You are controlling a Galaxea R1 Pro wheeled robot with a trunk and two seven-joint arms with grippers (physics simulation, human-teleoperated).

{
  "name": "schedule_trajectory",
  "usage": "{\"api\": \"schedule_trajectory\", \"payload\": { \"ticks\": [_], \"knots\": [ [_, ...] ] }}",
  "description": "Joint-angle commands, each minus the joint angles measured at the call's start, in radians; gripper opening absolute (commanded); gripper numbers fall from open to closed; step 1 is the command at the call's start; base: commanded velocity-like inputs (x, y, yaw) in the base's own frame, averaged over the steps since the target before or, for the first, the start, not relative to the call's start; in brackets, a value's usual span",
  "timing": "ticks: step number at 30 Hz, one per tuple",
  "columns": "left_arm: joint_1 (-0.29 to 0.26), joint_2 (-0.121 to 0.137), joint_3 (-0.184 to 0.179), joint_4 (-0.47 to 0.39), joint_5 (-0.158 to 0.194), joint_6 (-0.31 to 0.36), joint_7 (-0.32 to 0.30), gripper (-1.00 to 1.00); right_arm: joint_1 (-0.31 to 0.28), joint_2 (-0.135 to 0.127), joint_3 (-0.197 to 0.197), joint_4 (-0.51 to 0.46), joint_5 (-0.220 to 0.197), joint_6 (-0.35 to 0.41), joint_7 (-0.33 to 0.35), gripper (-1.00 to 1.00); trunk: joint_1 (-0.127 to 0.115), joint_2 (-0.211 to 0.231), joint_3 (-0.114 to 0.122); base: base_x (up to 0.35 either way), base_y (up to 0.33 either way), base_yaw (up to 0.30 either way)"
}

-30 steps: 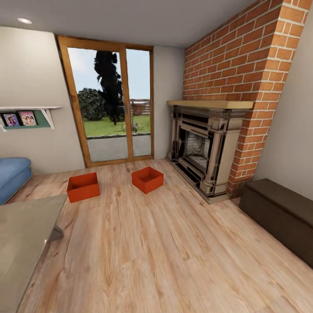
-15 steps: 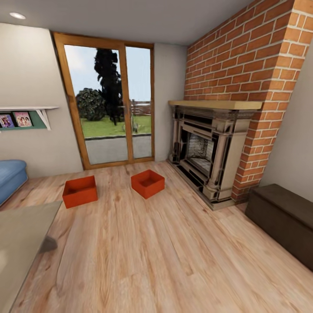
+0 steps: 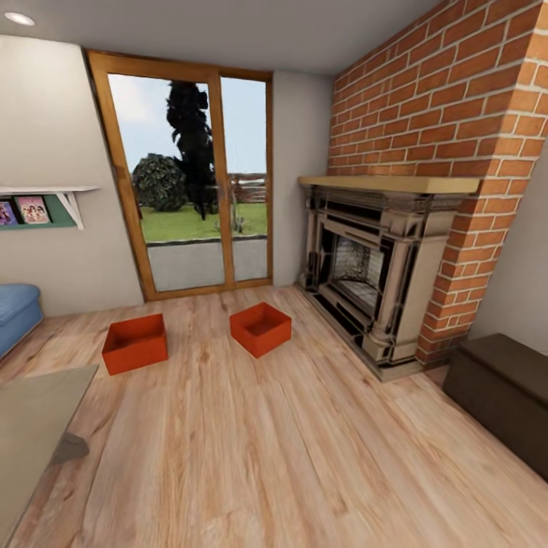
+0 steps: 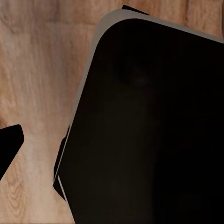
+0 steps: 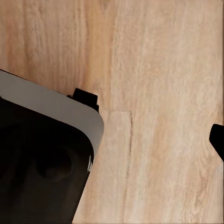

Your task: Move the two storage containers from the living room to the garage. In the garage, place one container on the floor and stack the other container on top of it (either order is fine).

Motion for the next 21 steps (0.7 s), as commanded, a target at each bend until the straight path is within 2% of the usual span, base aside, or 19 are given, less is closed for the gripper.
{"api": "schedule_trajectory", "payload": {
  "ticks": [1, 21],
  "knots": [
    [0.0, 0.0, 0.003, -0.001, 0.002, -0.001, 0.002, 1.0, -0.001, -0.001, 0.006, 0.003, -0.006, -0.007, -0.002, 1.0, 0.001, 0.0, -0.001, 0.323, 0.0, 0.214],
    [0.0, 0.001, 0.003, -0.001, 0.003, 0.0, 0.002, 1.0, -0.001, -0.003, 0.005, 0.003, -0.007, -0.007, -0.002, 1.0, 0.001, 0.0, -0.001, 0.323, 0.0, 0.265]
  ]
}}
